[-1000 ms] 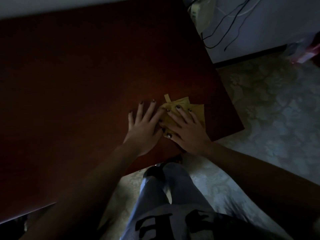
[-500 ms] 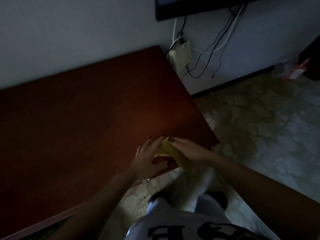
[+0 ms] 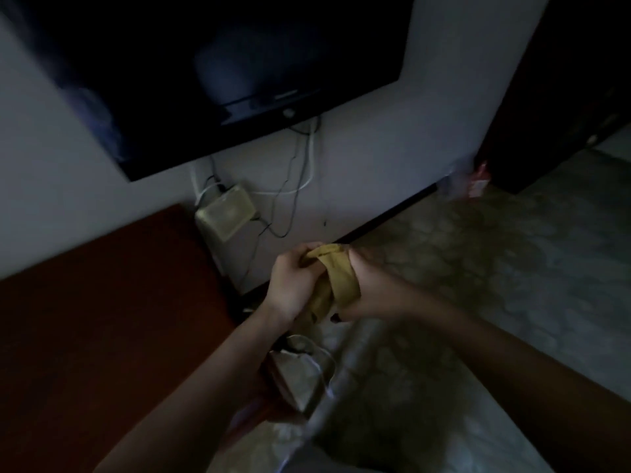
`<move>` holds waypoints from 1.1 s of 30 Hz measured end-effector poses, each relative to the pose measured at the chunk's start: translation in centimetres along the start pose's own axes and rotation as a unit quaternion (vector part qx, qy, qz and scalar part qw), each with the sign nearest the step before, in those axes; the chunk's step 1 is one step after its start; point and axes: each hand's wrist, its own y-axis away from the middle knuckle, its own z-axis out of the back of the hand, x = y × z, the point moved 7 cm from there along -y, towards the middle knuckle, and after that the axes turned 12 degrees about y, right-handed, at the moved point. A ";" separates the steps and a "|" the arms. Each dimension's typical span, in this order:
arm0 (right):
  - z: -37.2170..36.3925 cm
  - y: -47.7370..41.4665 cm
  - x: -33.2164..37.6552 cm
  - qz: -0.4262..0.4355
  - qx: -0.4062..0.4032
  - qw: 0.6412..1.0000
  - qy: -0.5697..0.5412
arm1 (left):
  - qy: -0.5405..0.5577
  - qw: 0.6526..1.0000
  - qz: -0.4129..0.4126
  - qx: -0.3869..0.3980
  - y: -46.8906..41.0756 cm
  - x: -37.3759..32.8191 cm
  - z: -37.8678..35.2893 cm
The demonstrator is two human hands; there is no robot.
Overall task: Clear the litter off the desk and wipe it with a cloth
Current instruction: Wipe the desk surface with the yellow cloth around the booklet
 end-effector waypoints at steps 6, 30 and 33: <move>7.2 1.4 -14.3 -0.098 -0.102 0.989 0.047 | -0.062 0.995 0.011 0.083 -7.2 1.2 -15.9; 61.6 8.0 -77.2 -0.220 -0.245 0.944 0.034 | -0.219 0.808 -0.182 0.515 -42.9 -5.4 -92.2; 68.0 7.8 -83.4 -0.197 -0.245 0.949 0.038 | -0.225 0.821 -0.166 0.497 -46.5 -6.7 -98.9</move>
